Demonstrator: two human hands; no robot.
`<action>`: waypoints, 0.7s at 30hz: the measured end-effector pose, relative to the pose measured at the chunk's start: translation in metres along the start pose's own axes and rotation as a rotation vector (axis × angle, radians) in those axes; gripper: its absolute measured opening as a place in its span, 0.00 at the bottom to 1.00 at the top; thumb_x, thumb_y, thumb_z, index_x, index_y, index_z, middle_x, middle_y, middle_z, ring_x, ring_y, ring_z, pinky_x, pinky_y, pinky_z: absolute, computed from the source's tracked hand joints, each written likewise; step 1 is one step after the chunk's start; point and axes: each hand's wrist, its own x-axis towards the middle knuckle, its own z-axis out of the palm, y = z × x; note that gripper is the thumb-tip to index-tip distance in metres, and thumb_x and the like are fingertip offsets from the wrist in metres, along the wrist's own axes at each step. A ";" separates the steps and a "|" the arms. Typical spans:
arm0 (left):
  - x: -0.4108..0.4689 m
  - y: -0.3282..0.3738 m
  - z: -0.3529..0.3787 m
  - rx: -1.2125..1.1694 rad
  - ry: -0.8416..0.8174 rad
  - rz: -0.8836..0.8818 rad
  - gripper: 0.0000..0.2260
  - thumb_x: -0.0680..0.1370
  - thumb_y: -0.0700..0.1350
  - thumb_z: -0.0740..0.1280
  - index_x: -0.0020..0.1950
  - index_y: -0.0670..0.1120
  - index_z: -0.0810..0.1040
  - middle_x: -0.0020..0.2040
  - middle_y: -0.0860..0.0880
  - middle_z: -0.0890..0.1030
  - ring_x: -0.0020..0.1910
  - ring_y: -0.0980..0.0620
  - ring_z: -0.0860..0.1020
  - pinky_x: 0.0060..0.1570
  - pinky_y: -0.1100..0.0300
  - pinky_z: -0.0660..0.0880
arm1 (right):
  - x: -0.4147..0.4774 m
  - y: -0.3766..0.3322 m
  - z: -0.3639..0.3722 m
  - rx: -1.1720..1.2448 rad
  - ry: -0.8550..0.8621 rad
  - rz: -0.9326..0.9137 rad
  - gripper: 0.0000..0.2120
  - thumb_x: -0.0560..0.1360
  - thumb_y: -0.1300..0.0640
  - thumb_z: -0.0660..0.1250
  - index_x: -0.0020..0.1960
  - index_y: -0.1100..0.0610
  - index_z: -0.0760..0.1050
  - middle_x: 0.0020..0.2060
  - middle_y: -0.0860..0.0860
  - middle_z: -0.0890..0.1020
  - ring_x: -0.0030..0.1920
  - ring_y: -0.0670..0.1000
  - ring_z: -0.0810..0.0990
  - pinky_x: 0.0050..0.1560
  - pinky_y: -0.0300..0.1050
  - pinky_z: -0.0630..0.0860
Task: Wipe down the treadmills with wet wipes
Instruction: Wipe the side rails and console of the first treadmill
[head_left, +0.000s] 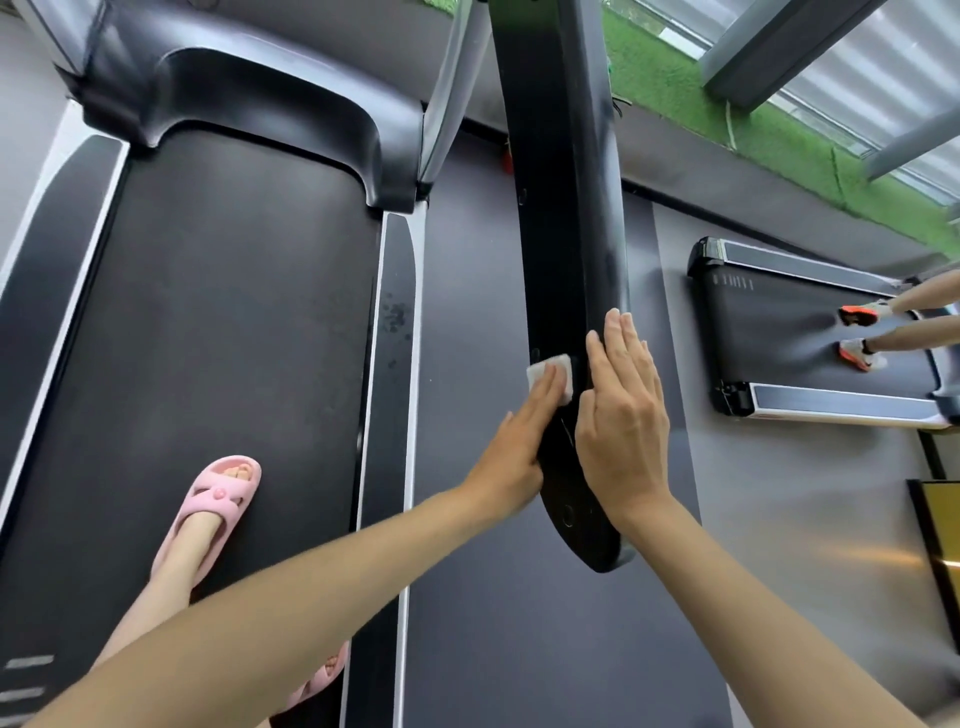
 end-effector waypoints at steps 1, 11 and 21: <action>-0.006 0.000 0.000 -0.002 -0.020 -0.017 0.43 0.73 0.26 0.54 0.76 0.60 0.40 0.73 0.71 0.42 0.75 0.66 0.45 0.75 0.43 0.42 | 0.000 0.000 0.000 -0.005 -0.003 -0.003 0.24 0.75 0.64 0.49 0.66 0.72 0.70 0.69 0.65 0.70 0.72 0.60 0.65 0.73 0.51 0.57; 0.034 0.003 -0.022 -0.153 0.053 -0.084 0.43 0.73 0.25 0.52 0.78 0.60 0.43 0.79 0.56 0.45 0.78 0.52 0.49 0.77 0.50 0.47 | -0.001 0.002 0.001 -0.029 -0.011 -0.007 0.26 0.73 0.67 0.48 0.67 0.70 0.70 0.70 0.64 0.69 0.73 0.59 0.64 0.72 0.56 0.63; 0.049 0.006 -0.027 -0.171 0.079 -0.114 0.44 0.72 0.22 0.52 0.79 0.57 0.42 0.79 0.57 0.43 0.78 0.56 0.46 0.77 0.53 0.45 | 0.000 0.002 0.000 0.000 -0.013 0.007 0.26 0.72 0.66 0.48 0.67 0.70 0.71 0.70 0.63 0.70 0.73 0.58 0.64 0.73 0.56 0.61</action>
